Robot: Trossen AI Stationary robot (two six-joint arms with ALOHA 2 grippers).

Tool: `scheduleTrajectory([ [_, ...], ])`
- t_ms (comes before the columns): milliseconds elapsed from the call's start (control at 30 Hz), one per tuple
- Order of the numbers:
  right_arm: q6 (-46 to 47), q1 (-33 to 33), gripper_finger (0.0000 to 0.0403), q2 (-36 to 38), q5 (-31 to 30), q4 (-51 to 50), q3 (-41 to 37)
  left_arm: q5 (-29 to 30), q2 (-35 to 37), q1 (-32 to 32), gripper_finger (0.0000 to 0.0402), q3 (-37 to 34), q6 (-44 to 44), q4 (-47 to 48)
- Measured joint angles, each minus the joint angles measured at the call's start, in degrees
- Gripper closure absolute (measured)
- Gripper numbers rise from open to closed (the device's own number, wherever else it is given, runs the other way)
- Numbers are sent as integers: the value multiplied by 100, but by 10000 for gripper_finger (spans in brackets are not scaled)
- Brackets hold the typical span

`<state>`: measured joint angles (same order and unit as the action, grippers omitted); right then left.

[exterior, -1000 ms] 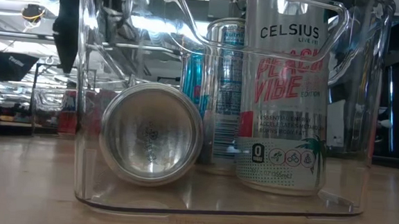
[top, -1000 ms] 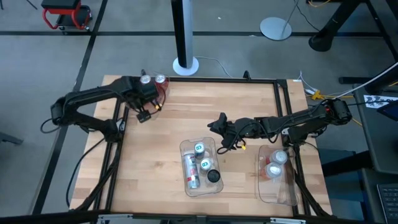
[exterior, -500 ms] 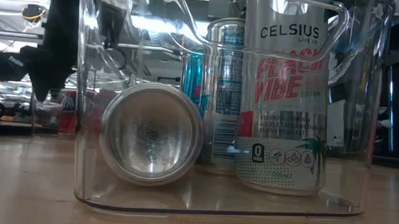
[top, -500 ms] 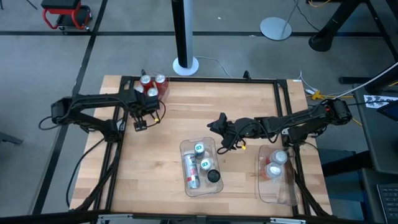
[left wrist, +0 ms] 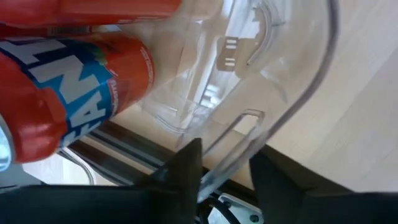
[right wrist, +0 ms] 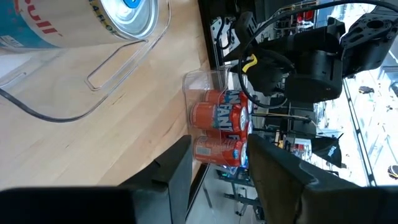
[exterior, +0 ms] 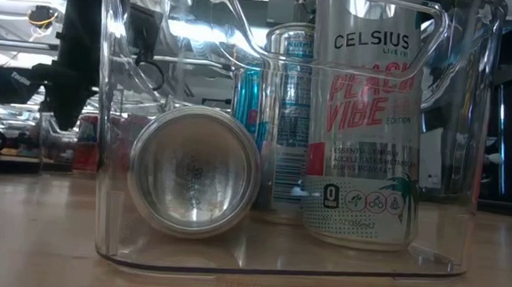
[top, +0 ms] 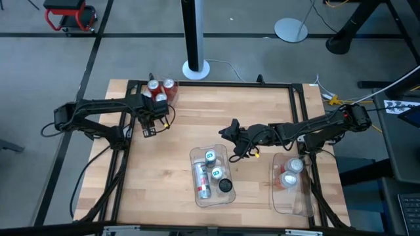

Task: Sort soda cans
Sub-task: Move the top transparent bin to the bottom left of the table

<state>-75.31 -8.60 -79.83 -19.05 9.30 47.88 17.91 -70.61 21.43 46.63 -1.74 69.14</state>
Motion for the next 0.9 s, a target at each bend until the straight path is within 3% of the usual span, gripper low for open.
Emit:
scheduleTrajectory([
  [167,0,-1,249,1,0,0,1,-75,0,-2,346,6,-28,11],
  [333,0,0,249,0,0,-2,2,-140,0,-184,390,9,-94,9],
  [733,0,0,249,0,0,-2,0,-293,0,-1201,400,9,644,82],
  [900,0,0,249,0,0,-2,1,-671,7,-1667,400,13,1239,90],
])
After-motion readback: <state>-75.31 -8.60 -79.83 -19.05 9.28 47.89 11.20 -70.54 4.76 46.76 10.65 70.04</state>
